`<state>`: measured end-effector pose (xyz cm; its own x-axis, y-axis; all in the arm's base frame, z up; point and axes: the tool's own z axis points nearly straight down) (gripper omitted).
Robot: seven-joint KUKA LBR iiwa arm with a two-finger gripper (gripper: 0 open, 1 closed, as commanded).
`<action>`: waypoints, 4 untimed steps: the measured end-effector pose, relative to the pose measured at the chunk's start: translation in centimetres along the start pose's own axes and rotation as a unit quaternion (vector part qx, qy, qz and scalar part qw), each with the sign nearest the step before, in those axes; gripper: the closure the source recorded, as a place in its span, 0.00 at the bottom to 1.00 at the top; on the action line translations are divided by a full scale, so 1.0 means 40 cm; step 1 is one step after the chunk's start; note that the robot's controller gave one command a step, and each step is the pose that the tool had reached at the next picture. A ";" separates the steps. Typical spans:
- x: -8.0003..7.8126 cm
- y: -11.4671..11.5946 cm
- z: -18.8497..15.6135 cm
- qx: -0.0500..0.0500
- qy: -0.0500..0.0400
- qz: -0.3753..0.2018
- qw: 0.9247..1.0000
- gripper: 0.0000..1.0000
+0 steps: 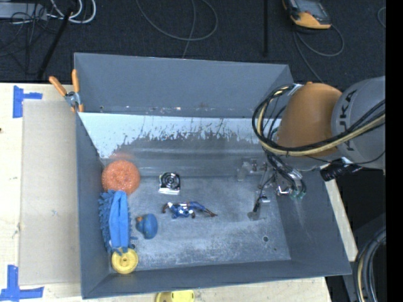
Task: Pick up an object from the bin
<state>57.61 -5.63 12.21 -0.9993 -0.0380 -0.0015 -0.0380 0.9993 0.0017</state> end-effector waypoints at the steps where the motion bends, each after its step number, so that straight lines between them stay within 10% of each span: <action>1: 0.051 0.024 0.067 0.001 0.001 -0.003 1.000 0.00; 2: 0.043 0.083 0.088 0.001 0.001 -0.136 0.991 0.00; 4: -0.094 0.203 0.125 0.000 -0.001 -0.067 0.998 0.00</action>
Offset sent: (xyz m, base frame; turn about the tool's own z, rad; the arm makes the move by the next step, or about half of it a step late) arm -0.0090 0.0833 -0.0494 0.0865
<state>61.08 2.63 7.22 -0.9851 -0.1718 -0.0028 -0.1718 0.9851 0.0013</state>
